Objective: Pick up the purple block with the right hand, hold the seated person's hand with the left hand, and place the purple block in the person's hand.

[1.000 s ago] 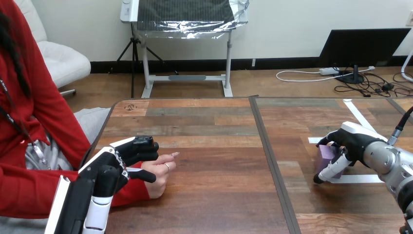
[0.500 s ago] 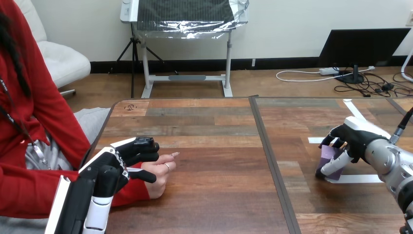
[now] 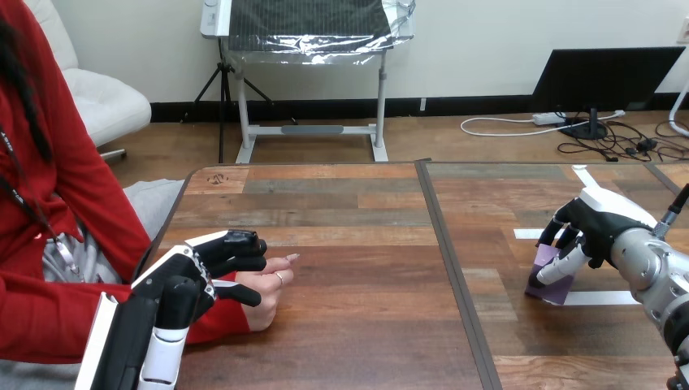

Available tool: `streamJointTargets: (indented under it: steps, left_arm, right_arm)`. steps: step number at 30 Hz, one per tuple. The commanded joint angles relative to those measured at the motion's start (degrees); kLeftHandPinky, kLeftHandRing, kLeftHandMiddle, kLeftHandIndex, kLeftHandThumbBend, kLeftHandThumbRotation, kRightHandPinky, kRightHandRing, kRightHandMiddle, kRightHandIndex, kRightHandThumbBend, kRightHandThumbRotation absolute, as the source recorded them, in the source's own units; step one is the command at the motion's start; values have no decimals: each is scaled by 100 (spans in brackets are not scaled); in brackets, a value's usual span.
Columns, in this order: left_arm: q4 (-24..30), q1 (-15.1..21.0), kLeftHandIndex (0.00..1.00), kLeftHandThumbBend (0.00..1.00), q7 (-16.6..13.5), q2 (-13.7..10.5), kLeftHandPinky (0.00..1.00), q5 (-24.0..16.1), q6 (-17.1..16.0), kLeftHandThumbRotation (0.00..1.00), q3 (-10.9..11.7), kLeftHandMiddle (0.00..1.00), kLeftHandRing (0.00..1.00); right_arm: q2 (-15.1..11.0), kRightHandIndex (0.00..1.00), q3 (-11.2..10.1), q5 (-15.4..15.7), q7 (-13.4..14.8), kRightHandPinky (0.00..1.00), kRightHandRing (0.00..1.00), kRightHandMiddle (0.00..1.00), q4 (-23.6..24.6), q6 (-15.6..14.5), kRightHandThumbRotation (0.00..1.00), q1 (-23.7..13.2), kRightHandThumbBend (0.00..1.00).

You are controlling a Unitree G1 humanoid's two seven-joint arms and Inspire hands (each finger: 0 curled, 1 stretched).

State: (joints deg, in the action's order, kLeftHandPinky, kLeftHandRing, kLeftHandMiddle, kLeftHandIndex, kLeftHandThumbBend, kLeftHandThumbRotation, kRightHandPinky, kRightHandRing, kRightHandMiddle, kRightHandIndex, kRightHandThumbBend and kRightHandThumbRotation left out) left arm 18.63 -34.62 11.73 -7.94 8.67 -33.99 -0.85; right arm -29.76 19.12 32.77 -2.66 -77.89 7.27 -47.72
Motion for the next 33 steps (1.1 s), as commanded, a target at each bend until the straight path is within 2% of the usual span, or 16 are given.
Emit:
streamJointTargets:
  steps: [1, 21, 27, 30, 33]
  left_arm:
    - [188, 303, 66, 59, 22, 1, 54, 80, -72, 100, 66, 70, 69]
    - [145, 316, 66, 60, 40, 10, 53, 109, -107, 100, 100, 68, 67]
    - [166, 316, 65, 61, -10, 54, 53, 38, -96, 100, 108, 68, 67]
    - [153, 319, 65, 60, -82, 86, 52, -129, -167, 100, 169, 68, 67]
    - [185, 294, 65, 61, -233, 110, 53, -465, -160, 98, 282, 68, 66]
  right_arm:
    - [-5, 56, -122, -112, 199, 46, 51, 56, 56, 14, 0, -227, 75]
    - [0, 54, -97, -141, 261, 40, 46, 53, 77, 17, 0, -254, 78]
    - [15, 54, -165, -238, 246, 41, 46, 53, 94, 10, 0, -274, 79]
    - [12, 54, -187, -280, 243, 41, 47, 53, 100, 70, 0, -269, 79]
    - [18, 54, -207, -295, 251, 42, 47, 53, 109, 113, 0, -268, 79]
